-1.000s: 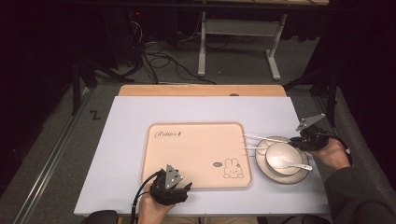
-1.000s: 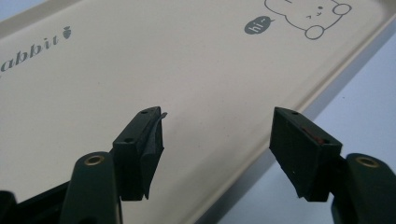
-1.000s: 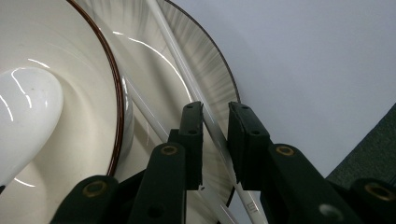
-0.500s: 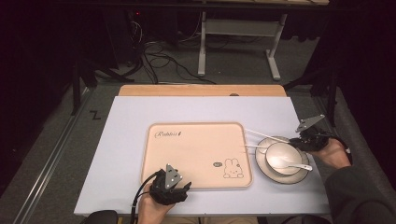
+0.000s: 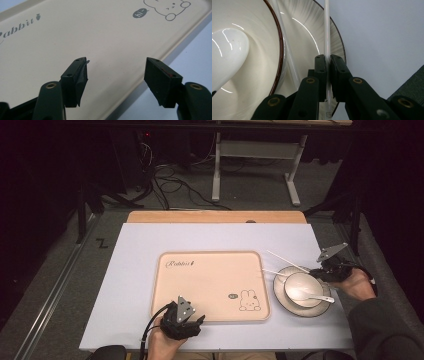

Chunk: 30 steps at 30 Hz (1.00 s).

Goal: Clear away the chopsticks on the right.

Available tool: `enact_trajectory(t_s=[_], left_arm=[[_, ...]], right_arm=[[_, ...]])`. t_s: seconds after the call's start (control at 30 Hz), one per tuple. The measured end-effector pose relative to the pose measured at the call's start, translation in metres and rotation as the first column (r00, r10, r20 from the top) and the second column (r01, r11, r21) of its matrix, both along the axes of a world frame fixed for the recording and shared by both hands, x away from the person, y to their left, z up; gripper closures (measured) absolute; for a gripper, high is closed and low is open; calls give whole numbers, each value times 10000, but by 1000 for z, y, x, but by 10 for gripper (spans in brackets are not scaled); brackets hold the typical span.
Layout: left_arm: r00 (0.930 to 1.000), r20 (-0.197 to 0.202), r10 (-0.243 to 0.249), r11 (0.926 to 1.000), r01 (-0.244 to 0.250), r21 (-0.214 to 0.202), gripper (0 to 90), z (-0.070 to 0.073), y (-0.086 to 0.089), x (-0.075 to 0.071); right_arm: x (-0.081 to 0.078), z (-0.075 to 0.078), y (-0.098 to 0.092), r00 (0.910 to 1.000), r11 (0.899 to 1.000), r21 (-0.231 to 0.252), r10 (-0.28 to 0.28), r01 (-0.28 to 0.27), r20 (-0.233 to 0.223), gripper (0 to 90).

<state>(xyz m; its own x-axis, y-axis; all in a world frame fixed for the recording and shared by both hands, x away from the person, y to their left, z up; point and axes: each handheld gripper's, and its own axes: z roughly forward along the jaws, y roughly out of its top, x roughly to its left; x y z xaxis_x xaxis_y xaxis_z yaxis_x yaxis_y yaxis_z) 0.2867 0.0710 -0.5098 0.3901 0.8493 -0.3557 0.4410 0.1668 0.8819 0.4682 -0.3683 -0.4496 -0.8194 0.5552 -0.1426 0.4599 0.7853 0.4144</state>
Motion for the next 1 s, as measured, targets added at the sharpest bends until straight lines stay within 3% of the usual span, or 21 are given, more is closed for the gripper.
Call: enact_trajectory(t_s=[0.17, 0.37, 0.57, 0.7, 0.93, 1.0], left_arm=[[10000, -3, -25, 10000, 25, -21, 356, 1, 1, 0], [9999, 45, -126, 9999, 126, -85, 357, 4, -1, 1], [9995, -67, -299, 9986, 296, -446, 358, 9, 1, 5], [9988, -80, -484, 9971, 479, -588, 358, 11, 0, 6], [9952, -274, -938, 9921, 911, -864, 358, 13, -7, 13], [9938, -296, -1069, 9910, 1041, -838, 348, 12, -10, 16]], right_arm=[[-2, 1, 0, 9997, 9997, -75, -228, 228, 63, 855], [-5, 7, -1, 9982, 9983, 229, -536, 530, 278, 856], [-14, 16, -1, 9948, 9956, 294, -900, 887, 479, 856], [-25, 25, -2, 9889, 9896, 546, -1362, 1330, 596, 856], [-42, 35, -6, 9834, 9841, 831, -1633, 1568, 790, 857], [-53, 40, -11, 9769, 9751, 1306, -1922, 1793, 939, 857]])
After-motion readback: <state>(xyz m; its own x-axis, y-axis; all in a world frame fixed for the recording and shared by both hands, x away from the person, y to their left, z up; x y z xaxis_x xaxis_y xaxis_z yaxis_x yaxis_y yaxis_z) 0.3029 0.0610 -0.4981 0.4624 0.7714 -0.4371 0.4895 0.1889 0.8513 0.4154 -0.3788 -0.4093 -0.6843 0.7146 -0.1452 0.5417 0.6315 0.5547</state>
